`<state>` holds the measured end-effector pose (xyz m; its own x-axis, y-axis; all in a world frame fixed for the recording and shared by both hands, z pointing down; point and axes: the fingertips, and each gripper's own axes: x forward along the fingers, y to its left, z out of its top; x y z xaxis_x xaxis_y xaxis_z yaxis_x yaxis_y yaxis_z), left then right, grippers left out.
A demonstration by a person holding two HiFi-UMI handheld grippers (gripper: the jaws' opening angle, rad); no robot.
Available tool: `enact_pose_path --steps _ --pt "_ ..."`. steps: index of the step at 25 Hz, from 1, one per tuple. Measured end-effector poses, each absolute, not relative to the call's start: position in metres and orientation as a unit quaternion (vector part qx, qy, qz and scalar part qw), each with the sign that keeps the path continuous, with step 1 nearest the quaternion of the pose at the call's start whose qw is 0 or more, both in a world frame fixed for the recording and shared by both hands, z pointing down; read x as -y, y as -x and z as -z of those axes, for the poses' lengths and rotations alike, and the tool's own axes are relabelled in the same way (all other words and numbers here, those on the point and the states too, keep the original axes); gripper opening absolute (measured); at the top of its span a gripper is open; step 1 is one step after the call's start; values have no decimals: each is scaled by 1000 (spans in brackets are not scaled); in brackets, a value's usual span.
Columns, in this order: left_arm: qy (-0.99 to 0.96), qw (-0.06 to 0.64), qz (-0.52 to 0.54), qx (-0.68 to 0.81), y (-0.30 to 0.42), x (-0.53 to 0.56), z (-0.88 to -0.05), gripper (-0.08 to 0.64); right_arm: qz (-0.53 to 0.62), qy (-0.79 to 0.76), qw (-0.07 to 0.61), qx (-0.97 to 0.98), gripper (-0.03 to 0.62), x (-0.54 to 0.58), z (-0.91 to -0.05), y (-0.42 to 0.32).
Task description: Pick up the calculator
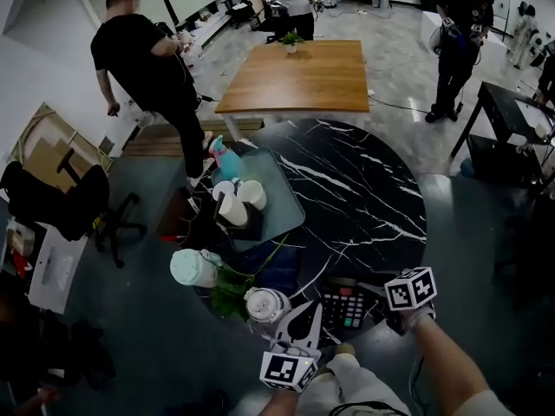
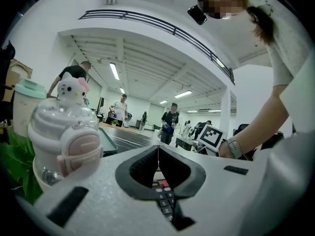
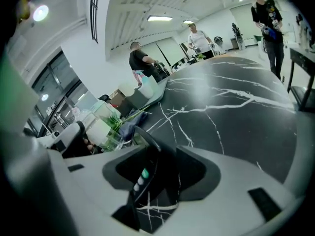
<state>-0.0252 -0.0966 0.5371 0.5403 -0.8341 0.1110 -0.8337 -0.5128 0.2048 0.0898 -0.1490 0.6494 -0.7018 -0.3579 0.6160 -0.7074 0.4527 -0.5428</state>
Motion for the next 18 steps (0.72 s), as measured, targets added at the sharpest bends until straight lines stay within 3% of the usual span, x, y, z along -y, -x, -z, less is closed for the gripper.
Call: enact_pose_path --steps 15,17,18 --pt "-867 127 3 482 24 104 -542 8 -419 -201 257 847 190 153 -652 -74" --pt "-866 128 2 482 24 105 -542 6 -427 -180 252 850 153 150 -650 -70" --pt "-867 128 2 482 24 105 -542 6 -432 -173 245 851 97 148 -648 -67"
